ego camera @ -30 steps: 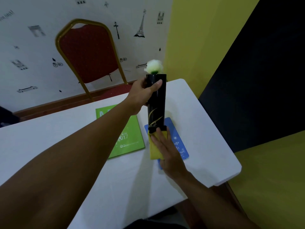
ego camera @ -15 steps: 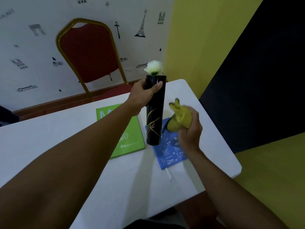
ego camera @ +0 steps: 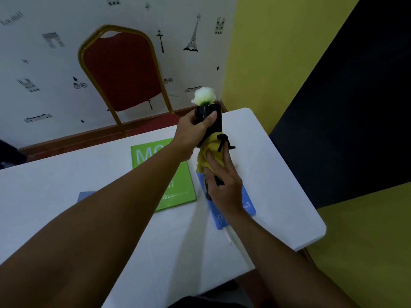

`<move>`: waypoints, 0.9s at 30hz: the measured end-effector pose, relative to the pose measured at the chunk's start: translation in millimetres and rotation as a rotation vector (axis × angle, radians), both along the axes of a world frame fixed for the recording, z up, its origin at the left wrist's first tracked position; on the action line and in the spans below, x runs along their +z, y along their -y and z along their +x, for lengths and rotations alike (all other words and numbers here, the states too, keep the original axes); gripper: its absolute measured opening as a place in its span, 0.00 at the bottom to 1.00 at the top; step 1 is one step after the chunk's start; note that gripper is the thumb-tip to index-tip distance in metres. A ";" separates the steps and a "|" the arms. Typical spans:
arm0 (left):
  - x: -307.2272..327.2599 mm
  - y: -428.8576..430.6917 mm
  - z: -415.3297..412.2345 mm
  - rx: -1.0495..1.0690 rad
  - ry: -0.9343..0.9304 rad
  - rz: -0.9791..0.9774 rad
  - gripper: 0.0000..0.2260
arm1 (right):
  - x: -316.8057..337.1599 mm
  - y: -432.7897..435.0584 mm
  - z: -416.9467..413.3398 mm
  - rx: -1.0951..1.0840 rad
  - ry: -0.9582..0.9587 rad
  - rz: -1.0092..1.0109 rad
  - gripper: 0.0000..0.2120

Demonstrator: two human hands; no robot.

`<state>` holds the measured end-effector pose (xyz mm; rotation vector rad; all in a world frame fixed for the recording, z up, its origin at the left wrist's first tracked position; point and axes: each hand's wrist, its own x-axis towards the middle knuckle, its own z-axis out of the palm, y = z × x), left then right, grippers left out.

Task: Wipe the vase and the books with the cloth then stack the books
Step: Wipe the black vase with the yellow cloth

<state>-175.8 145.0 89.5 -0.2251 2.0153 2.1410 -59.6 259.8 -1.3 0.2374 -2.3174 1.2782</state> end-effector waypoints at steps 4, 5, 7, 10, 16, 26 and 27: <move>9.4 5.2 -7.7 0.002 -0.010 -0.031 0.12 | -25.5 -14.9 18.3 0.036 -0.083 0.128 0.17; 12.9 7.4 -9.7 0.008 -0.012 -0.038 0.12 | -32.0 -20.3 26.5 0.070 -0.088 0.155 0.16; 17.4 11.1 -13.0 0.011 -0.029 -0.040 0.11 | -41.8 -32.4 40.8 0.099 -0.076 0.222 0.14; 17.9 12.9 -13.5 -0.003 -0.053 -0.039 0.10 | -40.7 -47.6 41.1 0.078 -0.060 0.285 0.10; 10.9 8.7 -5.8 -0.041 -0.030 -0.047 0.11 | 23.3 -50.1 -6.9 -0.329 0.076 -0.118 0.17; 9.5 3.2 -0.7 -0.024 -0.022 -0.008 0.13 | 26.6 -18.2 -19.4 -0.120 0.022 -0.067 0.16; 11.6 6.3 -0.9 -0.013 -0.018 0.003 0.12 | 14.7 -18.3 -10.5 -0.115 0.029 -0.056 0.15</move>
